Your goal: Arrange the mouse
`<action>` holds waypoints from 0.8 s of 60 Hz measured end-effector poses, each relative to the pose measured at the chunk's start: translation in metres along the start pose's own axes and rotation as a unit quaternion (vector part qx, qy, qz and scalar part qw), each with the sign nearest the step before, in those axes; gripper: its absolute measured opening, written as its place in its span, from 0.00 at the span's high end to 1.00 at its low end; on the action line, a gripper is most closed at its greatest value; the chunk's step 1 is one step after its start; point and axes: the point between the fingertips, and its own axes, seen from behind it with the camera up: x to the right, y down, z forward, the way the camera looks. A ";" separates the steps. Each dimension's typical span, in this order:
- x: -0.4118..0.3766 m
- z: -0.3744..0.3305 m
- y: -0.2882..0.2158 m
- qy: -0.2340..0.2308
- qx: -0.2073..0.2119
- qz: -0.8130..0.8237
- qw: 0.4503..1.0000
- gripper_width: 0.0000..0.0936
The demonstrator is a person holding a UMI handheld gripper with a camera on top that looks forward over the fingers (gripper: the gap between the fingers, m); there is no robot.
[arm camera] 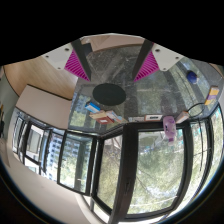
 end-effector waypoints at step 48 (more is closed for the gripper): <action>-0.376 0.022 0.127 -0.214 -0.033 -0.079 0.973 0.09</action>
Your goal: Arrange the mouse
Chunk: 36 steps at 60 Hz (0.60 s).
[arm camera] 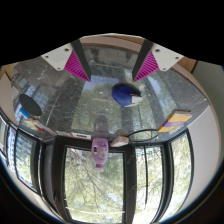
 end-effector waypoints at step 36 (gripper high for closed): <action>-0.006 0.151 -0.066 0.076 -0.010 -0.025 0.997 0.10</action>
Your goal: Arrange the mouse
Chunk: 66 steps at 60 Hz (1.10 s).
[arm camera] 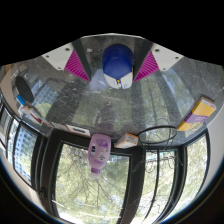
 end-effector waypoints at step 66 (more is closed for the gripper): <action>0.358 -0.107 -0.313 -0.034 0.290 0.093 0.952 0.65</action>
